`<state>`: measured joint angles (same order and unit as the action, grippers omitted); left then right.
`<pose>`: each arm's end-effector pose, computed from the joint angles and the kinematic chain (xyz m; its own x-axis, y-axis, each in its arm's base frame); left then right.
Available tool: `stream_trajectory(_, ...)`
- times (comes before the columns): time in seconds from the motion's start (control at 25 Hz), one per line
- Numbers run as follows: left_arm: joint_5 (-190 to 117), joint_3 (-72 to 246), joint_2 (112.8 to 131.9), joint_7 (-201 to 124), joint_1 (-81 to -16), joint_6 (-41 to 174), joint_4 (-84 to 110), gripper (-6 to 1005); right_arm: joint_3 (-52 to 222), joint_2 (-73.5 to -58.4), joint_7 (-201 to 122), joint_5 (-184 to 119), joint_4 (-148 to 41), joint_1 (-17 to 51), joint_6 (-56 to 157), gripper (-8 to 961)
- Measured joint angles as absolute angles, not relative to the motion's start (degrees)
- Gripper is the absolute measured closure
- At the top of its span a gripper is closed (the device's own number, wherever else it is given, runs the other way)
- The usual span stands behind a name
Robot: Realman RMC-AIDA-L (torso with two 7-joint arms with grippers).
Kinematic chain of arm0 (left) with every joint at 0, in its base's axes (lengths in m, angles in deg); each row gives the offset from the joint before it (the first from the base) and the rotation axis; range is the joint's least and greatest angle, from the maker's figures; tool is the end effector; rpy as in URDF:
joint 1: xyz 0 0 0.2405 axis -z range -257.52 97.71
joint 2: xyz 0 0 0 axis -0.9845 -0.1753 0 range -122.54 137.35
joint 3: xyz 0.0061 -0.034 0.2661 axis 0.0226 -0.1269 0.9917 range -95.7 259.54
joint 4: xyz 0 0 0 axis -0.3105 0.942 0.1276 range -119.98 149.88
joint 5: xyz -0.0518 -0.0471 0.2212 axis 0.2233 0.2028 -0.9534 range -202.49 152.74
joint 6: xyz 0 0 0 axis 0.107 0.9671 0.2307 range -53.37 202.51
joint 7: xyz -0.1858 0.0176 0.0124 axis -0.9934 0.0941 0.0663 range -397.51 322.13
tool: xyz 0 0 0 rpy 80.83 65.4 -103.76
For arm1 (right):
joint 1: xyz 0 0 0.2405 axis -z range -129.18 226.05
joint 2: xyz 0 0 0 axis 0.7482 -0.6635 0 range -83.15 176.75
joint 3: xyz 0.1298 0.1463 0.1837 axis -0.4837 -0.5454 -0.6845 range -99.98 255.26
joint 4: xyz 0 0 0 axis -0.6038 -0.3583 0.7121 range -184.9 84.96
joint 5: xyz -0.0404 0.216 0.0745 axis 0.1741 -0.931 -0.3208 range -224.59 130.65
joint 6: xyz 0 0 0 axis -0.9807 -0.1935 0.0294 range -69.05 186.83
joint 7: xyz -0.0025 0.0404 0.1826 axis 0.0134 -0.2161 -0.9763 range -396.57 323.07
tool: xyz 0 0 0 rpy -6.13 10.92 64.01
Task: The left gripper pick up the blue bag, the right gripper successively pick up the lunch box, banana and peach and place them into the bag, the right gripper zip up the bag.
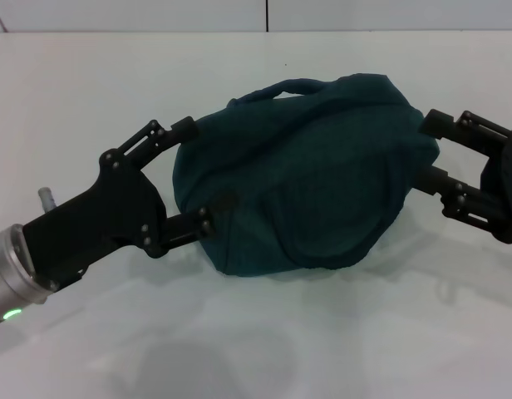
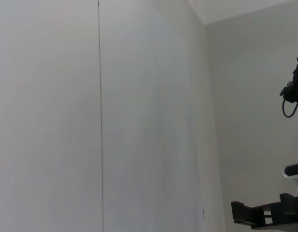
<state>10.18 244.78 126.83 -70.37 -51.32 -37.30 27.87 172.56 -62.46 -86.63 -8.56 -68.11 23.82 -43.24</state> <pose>-0.2611 0.2850 -0.0442 0.5567 -0.1452 0.8180 0.2873 -0.8902 -0.3535 0.2328 0.3109 -0.0165 0.5007 -0.0045 -0.8656 -0.2528 -0.9571 -0.1413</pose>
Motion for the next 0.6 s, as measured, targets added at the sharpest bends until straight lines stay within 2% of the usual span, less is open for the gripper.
stream_trajectory(0.2, 10.2, 244.8, 126.85, -70.1, -51.4, -37.3, 27.9, 112, 172.6, -62.57, -85.7, -8.6, -67.9, 24.0, -43.2, 241)
stream_trajectory(0.48, 10.1, 244.8, 126.82, -70.0, -51.4, -37.6, 27.9, 112, 172.1, -64.19, -81.1, -8.0, -68.4, 25.6, -43.2, 221)
stream_trajectory(0.6, 10.0, 244.8, 126.75, -70.0, -51.4, -38.0, 27.9, 111, 171.7, -64.28, -80.7, -7.2, -68.4, 26.1, -43.2, 213)
